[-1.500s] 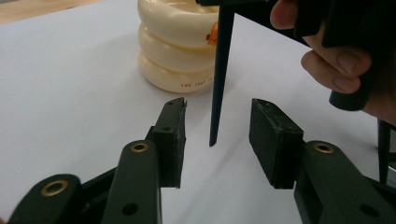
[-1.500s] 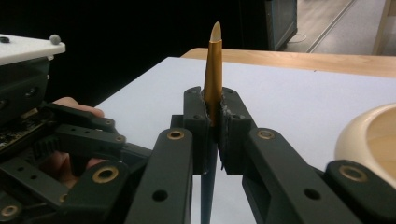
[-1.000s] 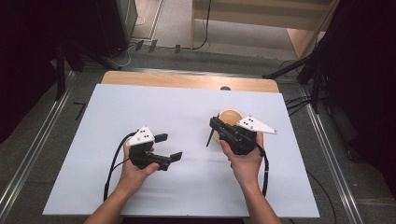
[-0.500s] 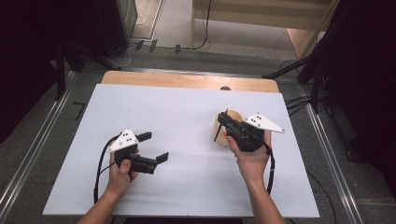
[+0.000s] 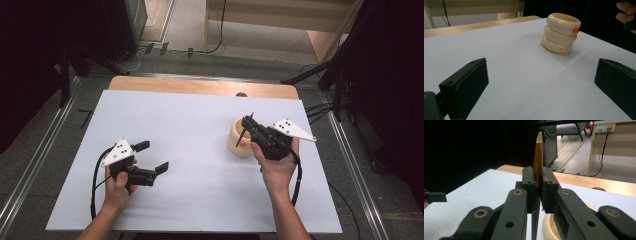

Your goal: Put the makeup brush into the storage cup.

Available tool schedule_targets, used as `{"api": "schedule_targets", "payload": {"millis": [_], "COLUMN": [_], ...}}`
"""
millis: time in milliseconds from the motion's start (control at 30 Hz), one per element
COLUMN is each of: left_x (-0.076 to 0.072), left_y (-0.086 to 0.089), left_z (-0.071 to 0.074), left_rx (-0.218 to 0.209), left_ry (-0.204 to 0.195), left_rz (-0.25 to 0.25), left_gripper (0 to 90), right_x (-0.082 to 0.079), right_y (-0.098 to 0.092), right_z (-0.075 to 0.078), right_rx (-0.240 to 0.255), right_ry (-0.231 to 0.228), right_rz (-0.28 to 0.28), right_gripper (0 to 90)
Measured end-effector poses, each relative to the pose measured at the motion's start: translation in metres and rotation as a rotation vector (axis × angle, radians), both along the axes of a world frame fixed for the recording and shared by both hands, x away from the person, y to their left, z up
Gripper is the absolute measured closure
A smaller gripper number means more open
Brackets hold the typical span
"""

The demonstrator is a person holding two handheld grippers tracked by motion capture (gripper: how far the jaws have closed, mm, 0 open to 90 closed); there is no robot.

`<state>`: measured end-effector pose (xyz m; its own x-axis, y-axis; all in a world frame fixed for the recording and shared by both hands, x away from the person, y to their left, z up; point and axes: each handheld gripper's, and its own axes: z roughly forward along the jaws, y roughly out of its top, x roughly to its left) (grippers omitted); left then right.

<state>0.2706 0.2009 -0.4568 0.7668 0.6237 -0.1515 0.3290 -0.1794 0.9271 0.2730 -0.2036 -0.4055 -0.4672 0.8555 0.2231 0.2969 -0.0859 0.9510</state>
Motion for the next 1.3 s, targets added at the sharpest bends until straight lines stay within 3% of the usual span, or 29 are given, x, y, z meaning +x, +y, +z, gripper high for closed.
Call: {"api": "schedule_targets", "payload": {"millis": [400,933,1300], "left_x": [-0.001,-0.005,-0.006], "left_y": [0.023,0.037,0.041], "left_z": [0.0,-0.004,-0.006], "left_rx": [-0.01,-0.006,-0.01], "left_ry": [-0.014,-0.007,-0.007], "left_rz": [0.053,0.093,0.099], "left_gripper": [0.0,0.0,0.0], "right_x": [0.003,0.011,0.017], "right_y": [-0.009,-0.019,-0.02], "right_z": [0.005,0.009,0.005], "right_rx": [0.001,0.009,-0.016], "right_ry": [-0.023,-0.043,-0.047], "right_rz": [-0.019,-0.04,-0.056], "right_gripper": [84.6,84.6,84.6]}}
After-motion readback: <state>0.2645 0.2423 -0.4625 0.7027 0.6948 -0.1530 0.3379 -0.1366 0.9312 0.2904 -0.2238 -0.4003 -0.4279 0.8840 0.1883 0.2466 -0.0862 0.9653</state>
